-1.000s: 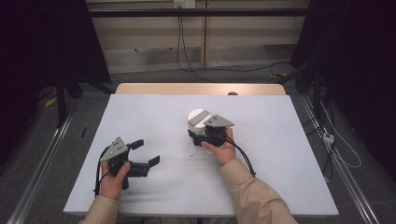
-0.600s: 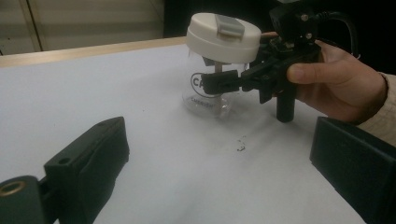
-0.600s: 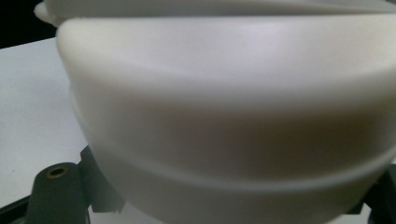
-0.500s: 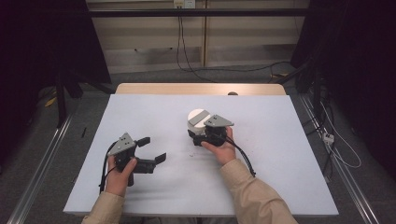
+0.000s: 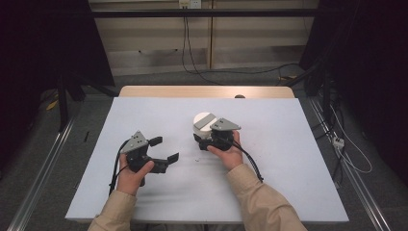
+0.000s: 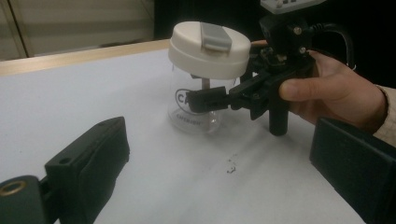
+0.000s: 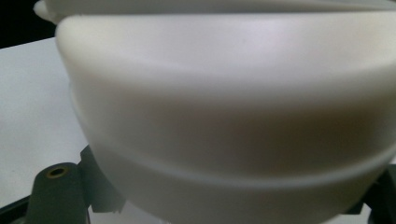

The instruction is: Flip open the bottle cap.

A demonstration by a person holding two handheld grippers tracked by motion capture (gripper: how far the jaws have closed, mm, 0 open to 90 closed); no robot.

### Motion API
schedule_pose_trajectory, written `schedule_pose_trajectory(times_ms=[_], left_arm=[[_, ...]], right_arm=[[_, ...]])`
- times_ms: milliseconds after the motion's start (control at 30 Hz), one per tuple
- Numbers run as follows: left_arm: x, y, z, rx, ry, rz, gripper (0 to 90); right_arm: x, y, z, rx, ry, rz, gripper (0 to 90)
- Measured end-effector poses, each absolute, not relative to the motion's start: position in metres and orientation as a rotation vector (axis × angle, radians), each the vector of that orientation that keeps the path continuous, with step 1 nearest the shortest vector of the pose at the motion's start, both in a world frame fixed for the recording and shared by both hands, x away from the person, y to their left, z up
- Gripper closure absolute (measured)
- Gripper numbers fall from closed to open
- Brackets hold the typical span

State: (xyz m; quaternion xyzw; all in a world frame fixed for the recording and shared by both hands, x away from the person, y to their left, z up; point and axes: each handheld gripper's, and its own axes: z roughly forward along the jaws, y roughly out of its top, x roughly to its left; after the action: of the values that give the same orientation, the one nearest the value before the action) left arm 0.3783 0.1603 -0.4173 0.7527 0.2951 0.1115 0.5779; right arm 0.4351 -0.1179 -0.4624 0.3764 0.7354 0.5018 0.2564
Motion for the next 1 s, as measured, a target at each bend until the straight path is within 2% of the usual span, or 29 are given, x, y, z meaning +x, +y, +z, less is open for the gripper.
schedule_pose_trajectory(times_ms=[233,400,533,633,1000], left_arm=[[0.386,0.150,-0.415,1.764,0.703,0.262,4.8],[0.390,0.143,-0.413,1.764,0.703,0.244,10.6],[0.394,0.140,-0.409,1.752,0.713,0.245,17.8],[0.397,0.139,-0.406,1.745,0.718,0.243,27.8],[0.408,0.125,-0.397,1.783,0.708,0.225,54.4]], right_arm=[[0.436,-0.118,-0.462,1.026,1.998,1.364,18.5],[0.436,-0.118,-0.462,1.027,1.999,1.363,18.5],[0.436,-0.118,-0.463,1.026,2.000,1.362,18.5],[0.436,-0.118,-0.463,1.025,2.000,1.362,18.5],[0.436,-0.118,-0.463,1.027,2.001,1.360,18.5]])
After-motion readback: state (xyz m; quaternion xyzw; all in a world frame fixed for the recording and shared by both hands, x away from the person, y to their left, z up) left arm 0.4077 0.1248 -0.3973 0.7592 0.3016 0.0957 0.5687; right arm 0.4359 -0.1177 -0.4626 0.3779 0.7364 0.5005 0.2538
